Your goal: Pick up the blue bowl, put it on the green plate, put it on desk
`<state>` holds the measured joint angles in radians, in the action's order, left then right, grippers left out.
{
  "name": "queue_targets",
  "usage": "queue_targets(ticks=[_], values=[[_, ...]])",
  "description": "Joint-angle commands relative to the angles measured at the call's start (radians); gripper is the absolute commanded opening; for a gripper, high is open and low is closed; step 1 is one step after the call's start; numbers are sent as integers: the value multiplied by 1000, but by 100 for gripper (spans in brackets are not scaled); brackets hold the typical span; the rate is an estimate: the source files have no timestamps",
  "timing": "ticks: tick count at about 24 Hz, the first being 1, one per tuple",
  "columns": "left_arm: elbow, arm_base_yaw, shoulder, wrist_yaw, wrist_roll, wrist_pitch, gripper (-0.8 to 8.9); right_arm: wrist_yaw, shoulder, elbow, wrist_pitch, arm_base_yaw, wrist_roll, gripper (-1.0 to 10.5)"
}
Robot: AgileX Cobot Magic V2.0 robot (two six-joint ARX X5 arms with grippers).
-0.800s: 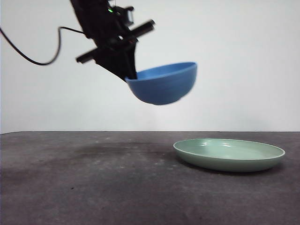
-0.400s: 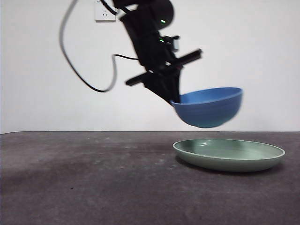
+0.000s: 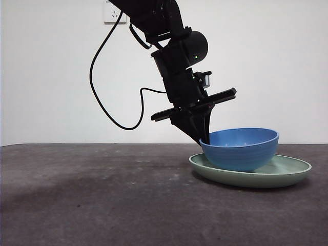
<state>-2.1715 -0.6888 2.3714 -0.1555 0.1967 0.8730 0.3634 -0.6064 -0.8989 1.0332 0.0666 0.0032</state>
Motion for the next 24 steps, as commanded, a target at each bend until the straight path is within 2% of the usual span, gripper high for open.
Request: queue_targets(ticks=[1,7,9,13,18,24], values=[[-33,-14,29,0,3,-16,10,-2,-5,-18,-7,3,9,402],[-33,-23,32,0,-1,0,24,-1,-5,-18,-6,3,9,402],[-33,-28,32,0,-2,5,122,-1,-5,-18,-6,3,9,402],[-33,-41,32,0,-1,-2,138,-1,-5,-18,-6,3,9,402],[-35,-36,19,0,-2,21,394,-1,-4,-18,-6,3,9,402],[-35,2,-104,0,-31,68,408,-2,-5,-18,-7,3,9,402]])
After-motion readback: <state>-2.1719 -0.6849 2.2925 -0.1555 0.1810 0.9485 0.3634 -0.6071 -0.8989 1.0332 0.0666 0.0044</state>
